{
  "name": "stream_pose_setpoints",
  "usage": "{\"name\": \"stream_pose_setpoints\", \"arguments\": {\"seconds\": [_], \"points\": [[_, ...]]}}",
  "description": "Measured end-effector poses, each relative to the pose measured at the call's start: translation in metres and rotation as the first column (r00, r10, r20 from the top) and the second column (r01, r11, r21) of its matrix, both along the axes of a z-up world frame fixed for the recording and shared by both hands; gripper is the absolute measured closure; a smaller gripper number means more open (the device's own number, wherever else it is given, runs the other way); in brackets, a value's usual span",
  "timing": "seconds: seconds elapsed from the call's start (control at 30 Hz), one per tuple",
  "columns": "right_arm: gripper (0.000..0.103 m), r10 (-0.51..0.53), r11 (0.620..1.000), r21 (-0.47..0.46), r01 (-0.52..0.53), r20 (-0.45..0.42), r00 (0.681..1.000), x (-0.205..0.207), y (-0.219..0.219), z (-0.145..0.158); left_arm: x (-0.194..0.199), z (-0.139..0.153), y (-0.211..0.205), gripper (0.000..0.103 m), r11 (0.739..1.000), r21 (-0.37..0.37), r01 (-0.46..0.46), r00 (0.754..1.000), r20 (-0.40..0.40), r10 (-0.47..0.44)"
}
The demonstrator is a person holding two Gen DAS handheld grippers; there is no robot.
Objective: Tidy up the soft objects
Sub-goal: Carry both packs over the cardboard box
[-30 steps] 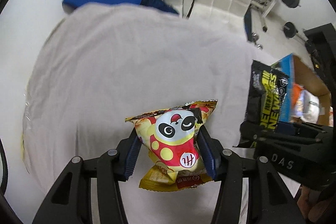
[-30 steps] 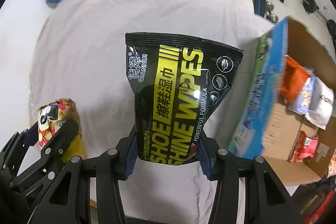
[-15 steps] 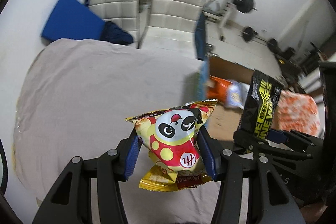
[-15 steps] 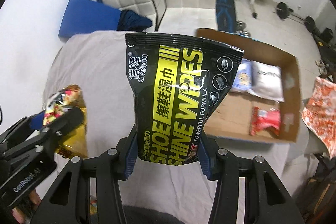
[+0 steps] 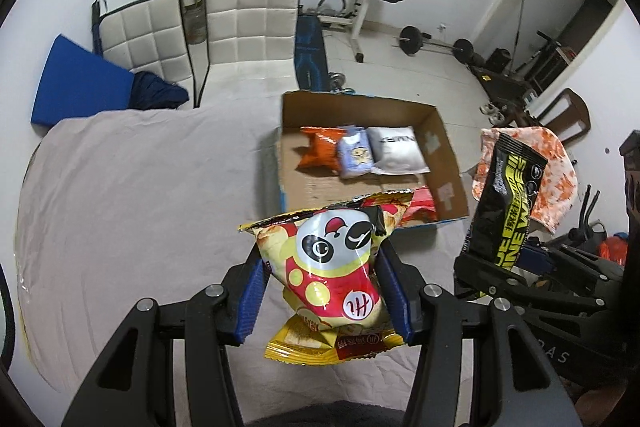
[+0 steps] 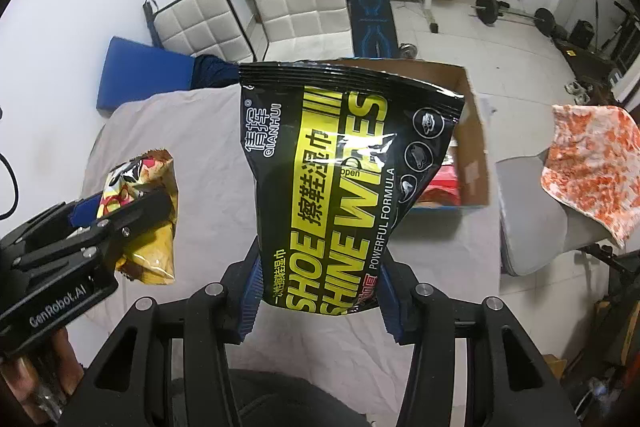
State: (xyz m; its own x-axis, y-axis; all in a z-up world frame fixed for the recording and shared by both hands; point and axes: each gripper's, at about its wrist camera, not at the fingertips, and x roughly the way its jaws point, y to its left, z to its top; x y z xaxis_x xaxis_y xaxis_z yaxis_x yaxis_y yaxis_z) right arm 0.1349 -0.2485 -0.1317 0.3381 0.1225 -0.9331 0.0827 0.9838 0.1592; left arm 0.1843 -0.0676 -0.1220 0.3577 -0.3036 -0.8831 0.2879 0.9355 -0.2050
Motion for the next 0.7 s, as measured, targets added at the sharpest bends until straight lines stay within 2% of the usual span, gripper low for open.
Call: {"name": "stream_pose_setpoints", "arguments": {"seconds": [0.13,0.33,0.5,0.7], "points": [[0.051,-0.022,1.0,0.005,0.022,0.015,1.0,-0.017,-0.02,0.011,0.0,0.006,-0.012,0.053,1.0,-0.002,0.015,1.0,0.018,-0.015],[0.051,-0.038,0.999,0.0,0.038,0.039,0.999,-0.019,-0.04,0.02,0.009,0.012,-0.03,0.053,1.0,0.0,0.008,0.998,0.055,-0.008],[0.051,-0.04,0.999,-0.007,0.04,0.042,0.998,0.001,-0.054,0.012,0.024,0.001,-0.044,0.053,1.0,0.015,-0.008,0.998,0.063,0.007],[0.051,-0.032,0.999,-0.023,0.032,0.023,0.999,0.039,-0.063,-0.008,0.054,-0.029,-0.053,0.053,0.998,0.046,-0.046,0.999,0.032,0.044]]}}
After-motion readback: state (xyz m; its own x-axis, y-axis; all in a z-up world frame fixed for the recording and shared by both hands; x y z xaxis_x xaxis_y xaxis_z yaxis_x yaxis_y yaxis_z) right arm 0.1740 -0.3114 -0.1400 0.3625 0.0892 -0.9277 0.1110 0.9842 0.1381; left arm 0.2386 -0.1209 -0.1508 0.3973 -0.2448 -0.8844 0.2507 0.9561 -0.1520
